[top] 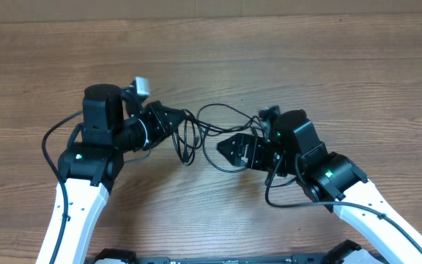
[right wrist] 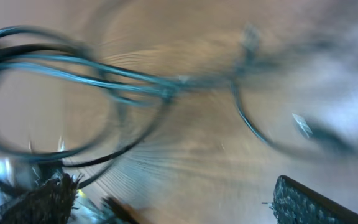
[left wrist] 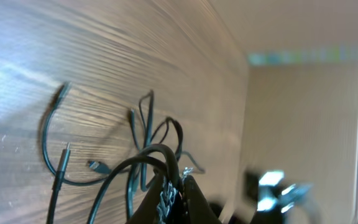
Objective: Untangle cables
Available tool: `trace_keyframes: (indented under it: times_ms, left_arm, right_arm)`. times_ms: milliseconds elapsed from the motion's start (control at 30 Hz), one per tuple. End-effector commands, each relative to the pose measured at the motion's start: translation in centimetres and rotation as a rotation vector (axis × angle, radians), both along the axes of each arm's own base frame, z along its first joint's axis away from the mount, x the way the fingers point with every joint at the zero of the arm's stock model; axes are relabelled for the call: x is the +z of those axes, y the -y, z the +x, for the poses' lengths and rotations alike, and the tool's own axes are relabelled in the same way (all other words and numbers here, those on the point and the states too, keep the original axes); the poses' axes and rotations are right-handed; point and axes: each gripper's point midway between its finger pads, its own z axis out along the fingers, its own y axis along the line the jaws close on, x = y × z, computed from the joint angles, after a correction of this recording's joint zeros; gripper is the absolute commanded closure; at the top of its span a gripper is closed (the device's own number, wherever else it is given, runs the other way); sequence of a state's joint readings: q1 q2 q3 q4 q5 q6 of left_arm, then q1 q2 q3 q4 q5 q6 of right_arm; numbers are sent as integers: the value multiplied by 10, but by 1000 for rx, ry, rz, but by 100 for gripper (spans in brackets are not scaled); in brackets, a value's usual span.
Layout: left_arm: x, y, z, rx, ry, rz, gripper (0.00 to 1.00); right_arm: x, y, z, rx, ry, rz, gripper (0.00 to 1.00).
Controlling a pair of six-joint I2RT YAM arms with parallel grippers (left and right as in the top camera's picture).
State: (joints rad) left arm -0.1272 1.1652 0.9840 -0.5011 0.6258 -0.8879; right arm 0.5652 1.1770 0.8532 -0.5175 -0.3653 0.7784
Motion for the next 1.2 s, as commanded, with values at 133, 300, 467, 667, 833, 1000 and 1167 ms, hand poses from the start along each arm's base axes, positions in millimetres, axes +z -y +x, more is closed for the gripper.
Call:
trace_keyframes:
  times_ms: [133,300,467,667,833,1000,1167]
  left_arm:
    - [5,-19,15,282,-154,-120,96]
    - [7,-13,11,246,-165,-142,95]
    - [8,-11,10,237,-166,-148,96]
    - [22,-5,15,222,-141,-212,96]
    - [69,10,26,110,51,-304,96]
    - [89,14,28,16,229,-259,96]
    - [90,18,24,-67,334,-177,96]
  right_arm:
    - [-5,-21,0,-192,-195,84,0]
    - [-17,-49,2,-168,-238,125,0]
    - [-15,-77,8,-72,-238,215,0]
    - [-45,-81,12,-55,-266,162,0]
    - [-90,-56,18,-101,-236,-42,0]
    - [-112,-21,20,-208,-228,-217,0]
    - [-114,-19,17,-128,-185,-263,0]
